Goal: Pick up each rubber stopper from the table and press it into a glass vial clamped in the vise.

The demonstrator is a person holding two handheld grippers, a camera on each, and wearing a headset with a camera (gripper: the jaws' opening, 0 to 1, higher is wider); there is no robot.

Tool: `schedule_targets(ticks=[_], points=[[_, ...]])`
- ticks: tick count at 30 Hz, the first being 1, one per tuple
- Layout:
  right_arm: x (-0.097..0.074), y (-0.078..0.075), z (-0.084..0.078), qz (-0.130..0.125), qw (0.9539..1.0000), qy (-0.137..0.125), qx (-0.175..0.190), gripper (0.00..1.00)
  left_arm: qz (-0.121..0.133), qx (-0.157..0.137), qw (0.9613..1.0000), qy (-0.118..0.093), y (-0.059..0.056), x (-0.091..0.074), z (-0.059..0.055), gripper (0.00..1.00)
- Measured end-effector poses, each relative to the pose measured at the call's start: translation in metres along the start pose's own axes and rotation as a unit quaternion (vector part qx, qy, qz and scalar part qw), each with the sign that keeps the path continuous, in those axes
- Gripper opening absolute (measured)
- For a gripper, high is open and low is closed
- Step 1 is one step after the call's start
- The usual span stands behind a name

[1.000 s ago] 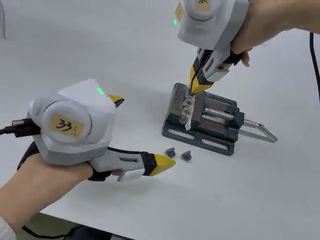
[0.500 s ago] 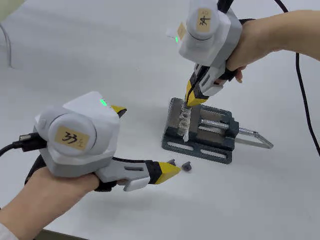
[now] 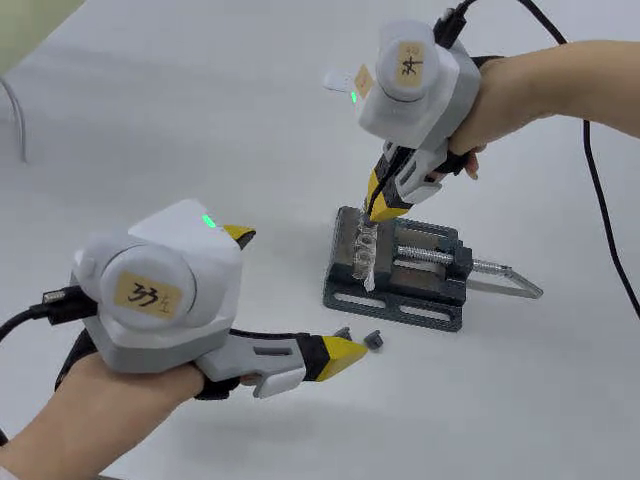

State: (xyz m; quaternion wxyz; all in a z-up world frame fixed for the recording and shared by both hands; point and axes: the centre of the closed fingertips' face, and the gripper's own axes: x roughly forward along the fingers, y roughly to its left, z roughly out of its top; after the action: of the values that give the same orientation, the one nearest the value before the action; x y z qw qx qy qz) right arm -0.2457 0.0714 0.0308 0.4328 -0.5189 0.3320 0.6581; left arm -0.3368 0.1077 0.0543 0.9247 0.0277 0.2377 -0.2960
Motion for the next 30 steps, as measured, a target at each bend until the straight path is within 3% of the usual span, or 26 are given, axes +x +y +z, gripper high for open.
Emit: schedule_targets(ticks=[10, 28, 30], points=[[0.0004, -0.0018, -0.0012, -0.010, 0.9998, 0.007, -0.014, 0.00, 0.003, 0.002, 1.0000, -0.001, -0.0001, -0.0044, 0.0014, 0.93], [0.0002, -0.0020, -0.0028, -0.019, 0.9997, -0.012, 0.003, 0.00, 0.001, 0.007, 1.0000, 0.000, 0.0006, -0.0033, 0.0026, 0.93], [-0.0007, -0.0054, -0.0046, -0.026, 0.9996, -0.014, 0.004, 0.04, 0.002, 0.008, 1.0000, -0.001, 0.0009, -0.0035, 0.0028, 0.93]])
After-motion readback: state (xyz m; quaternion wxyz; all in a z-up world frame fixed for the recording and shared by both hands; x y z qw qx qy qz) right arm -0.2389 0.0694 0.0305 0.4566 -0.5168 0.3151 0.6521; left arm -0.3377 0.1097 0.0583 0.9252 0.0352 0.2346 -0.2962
